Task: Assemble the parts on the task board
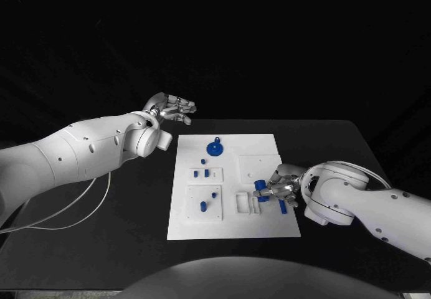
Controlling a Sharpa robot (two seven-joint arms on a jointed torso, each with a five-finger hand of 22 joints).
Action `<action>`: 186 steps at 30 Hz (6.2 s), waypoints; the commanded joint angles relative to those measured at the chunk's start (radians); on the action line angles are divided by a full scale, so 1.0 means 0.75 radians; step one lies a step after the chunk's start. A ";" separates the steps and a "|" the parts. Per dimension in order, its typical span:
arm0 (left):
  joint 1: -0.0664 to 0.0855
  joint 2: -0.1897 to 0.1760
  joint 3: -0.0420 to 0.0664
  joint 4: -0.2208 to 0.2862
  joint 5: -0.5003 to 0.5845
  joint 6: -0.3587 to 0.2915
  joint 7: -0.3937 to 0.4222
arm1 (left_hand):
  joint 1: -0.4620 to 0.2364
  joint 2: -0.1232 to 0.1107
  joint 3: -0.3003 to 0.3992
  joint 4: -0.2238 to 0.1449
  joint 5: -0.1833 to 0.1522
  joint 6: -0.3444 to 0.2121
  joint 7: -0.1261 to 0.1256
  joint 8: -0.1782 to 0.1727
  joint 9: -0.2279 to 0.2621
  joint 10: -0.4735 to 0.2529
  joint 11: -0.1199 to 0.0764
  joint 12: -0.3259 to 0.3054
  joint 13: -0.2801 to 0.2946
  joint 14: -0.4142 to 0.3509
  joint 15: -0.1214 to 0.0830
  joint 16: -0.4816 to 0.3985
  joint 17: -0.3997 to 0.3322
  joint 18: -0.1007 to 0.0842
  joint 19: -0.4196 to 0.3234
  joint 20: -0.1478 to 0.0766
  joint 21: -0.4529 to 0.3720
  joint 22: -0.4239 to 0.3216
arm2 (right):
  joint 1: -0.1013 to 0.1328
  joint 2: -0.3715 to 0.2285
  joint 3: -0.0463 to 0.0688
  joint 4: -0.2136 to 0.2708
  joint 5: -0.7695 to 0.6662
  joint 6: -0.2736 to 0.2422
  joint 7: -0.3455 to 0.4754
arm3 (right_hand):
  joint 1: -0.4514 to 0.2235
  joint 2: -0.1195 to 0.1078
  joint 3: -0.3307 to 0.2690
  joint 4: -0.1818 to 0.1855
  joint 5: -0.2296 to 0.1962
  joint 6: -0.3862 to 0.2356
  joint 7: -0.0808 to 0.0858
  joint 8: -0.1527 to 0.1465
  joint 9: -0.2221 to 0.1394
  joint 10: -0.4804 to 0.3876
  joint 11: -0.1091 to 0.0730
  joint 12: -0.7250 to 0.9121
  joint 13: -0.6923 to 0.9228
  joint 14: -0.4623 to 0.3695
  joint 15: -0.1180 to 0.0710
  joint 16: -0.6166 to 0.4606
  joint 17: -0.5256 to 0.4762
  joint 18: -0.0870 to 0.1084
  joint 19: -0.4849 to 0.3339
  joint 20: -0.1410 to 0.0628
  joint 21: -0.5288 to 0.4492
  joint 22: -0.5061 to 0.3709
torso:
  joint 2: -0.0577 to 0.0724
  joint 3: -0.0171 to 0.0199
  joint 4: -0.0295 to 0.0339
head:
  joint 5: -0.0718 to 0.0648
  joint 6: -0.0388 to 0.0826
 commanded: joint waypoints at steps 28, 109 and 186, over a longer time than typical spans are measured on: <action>-0.001 0.007 0.001 0.004 0.006 0.026 0.006 | -0.002 -0.005 -0.004 0.008 -0.001 -0.011 0.000 0.000 0.002 -0.007 0.001 0.007 -0.002 0.001 0.010 -0.004 -0.002 0.003 0.009 0.001 -0.003 -0.008 | 0.001 0.169 -0.071 -0.084 0.039 0.035 -0.041 | -0.036 -0.011 0.149 -0.108 -0.007 0.016 -0.002 0.005 -0.004 0.004 -0.011 -0.008 -0.001 0.013 -0.004 -0.005 0.002 -0.010 0.067 -0.003 -0.013 0.002 | 0.002 0.0020 -0.0007 | 0.007 0.000; -0.001 -0.002 0.000 0.001 0.005 0.035 -0.005 | 0.000 -0.004 -0.005 0.003 0.018 -0.015 0.001 0.000 0.002 -0.013 0.002 0.010 -0.002 0.000 0.010 -0.004 -0.004 0.003 0.009 0.000 0.000 -0.022 | -0.024 -0.146 0.027 -0.038 -0.044 0.122 -0.038 | -0.010 -0.071 -0.033 0.036 -0.122 0.059 -0.007 0.005 0.108 0.029 -0.012 0.016 0.014 0.014 -0.003 0.010 0.004 -0.014 0.069 -0.001 0.031 0.031 | 0.003 0.0033 -0.0009 | -0.060 0.000; -0.001 -0.015 0.000 0.009 0.004 0.035 -0.013 | -0.002 -0.003 -0.001 0.006 0.015 -0.017 0.001 0.000 0.002 -0.016 0.003 0.009 -0.002 -0.001 0.011 -0.003 -0.003 0.003 0.009 0.001 -0.001 -0.015 | -0.090 -0.040 -0.019 -0.053 -0.041 0.068 0.006 | -0.332 -0.223 1.394 -0.404 -0.253 0.046 0.013 0.025 0.252 0.019 -0.020 -0.030 0.011 0.010 -0.011 -0.008 0.001 -0.017 0.069 -0.010 0.016 0.063 | 0.003 0.0017 0.0006 | -0.028 0.000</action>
